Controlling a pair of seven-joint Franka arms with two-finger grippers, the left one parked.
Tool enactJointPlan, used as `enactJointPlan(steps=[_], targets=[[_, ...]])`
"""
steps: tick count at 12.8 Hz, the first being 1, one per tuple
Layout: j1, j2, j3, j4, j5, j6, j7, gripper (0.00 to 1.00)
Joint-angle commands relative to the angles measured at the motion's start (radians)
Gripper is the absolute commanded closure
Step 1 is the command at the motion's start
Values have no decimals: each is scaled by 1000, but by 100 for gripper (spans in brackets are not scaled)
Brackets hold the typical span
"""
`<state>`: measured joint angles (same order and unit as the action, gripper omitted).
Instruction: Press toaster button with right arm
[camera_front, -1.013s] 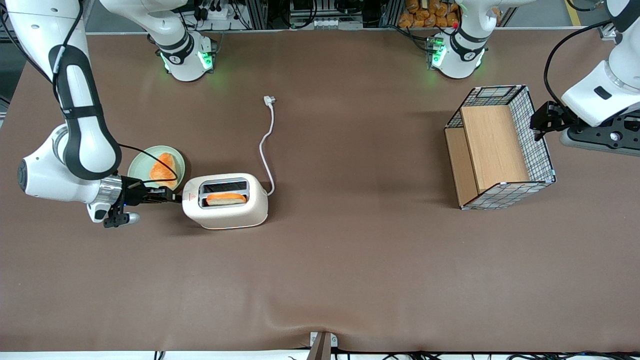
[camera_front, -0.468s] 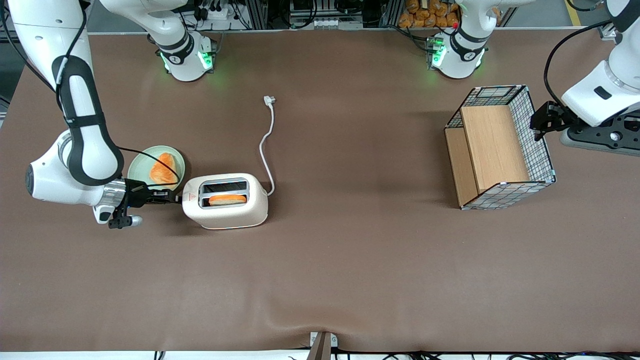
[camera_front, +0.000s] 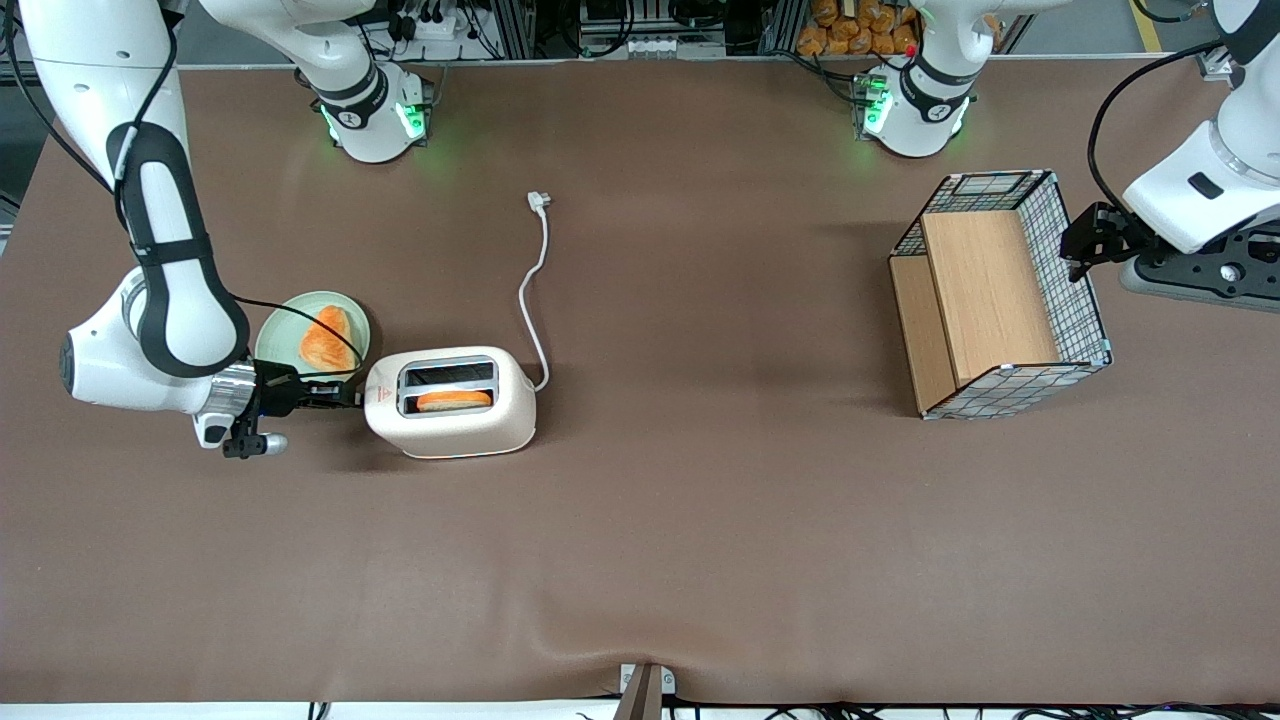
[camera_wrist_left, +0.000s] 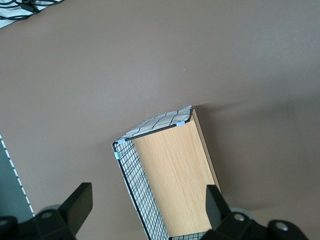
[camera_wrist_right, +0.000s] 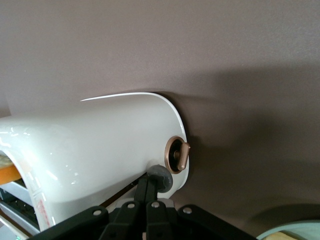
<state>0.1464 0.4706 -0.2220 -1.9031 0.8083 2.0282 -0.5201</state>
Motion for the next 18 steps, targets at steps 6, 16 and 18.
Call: enactJointPlan(steps=[6, 16, 18], targets=[[-11, 60, 7, 2, 48, 6, -40, 100], [-21, 88, 7, 7, 54, 12, -67, 100], [-21, 88, 7, 9, 52, 6, -64, 100]])
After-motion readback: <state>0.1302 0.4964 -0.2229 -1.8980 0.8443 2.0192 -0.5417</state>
